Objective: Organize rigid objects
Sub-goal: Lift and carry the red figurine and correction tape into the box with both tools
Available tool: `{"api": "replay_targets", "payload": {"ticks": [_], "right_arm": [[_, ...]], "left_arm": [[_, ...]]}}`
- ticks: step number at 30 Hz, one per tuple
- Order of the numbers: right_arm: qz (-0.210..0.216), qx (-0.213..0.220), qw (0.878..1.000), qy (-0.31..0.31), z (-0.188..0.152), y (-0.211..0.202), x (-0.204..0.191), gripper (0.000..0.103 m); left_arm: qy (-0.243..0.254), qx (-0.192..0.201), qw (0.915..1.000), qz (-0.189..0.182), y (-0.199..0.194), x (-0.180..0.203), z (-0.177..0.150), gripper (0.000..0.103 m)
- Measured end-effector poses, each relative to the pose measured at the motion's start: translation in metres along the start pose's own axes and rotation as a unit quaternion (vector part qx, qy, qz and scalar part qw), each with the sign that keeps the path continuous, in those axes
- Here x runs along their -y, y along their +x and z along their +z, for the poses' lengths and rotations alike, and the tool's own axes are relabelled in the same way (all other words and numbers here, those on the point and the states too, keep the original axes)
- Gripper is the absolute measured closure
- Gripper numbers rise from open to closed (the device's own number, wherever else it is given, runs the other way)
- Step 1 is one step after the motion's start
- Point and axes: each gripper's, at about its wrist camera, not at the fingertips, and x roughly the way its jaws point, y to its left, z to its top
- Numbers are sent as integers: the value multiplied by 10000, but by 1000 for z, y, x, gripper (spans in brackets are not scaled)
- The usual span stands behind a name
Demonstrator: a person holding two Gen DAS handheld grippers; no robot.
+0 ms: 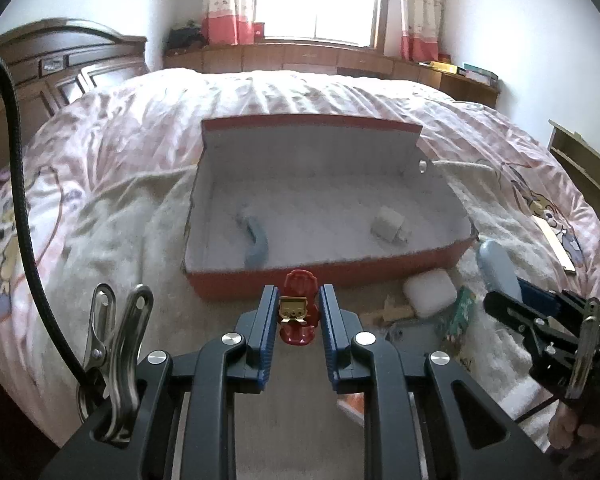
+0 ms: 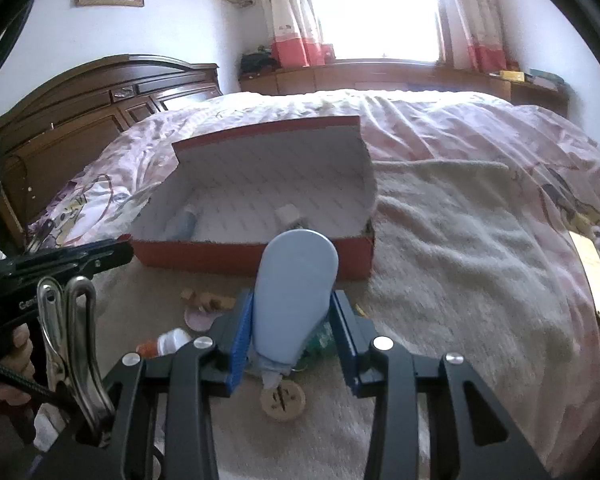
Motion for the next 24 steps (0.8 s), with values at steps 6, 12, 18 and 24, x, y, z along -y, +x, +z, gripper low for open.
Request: {"api": "replay_targets", "payload": {"ticks": [6,12,18,24], "right_arm": [[49,-43,10000,6,21,15,-1,63],[72,-59,10000,-15,42,33,1,63],[68,-134,9998,-137,62,57,2,63],[86,-302,9994,-125,77,82,5,63]], "left_arm": [[50,-32,10000,-51,14,5,20,81],[45,-58,9999,-84,34,9,42,81],[207,-62,9998,3,53,14,54,81],[162,-185,9997,-11,75,11,63,81]]}}
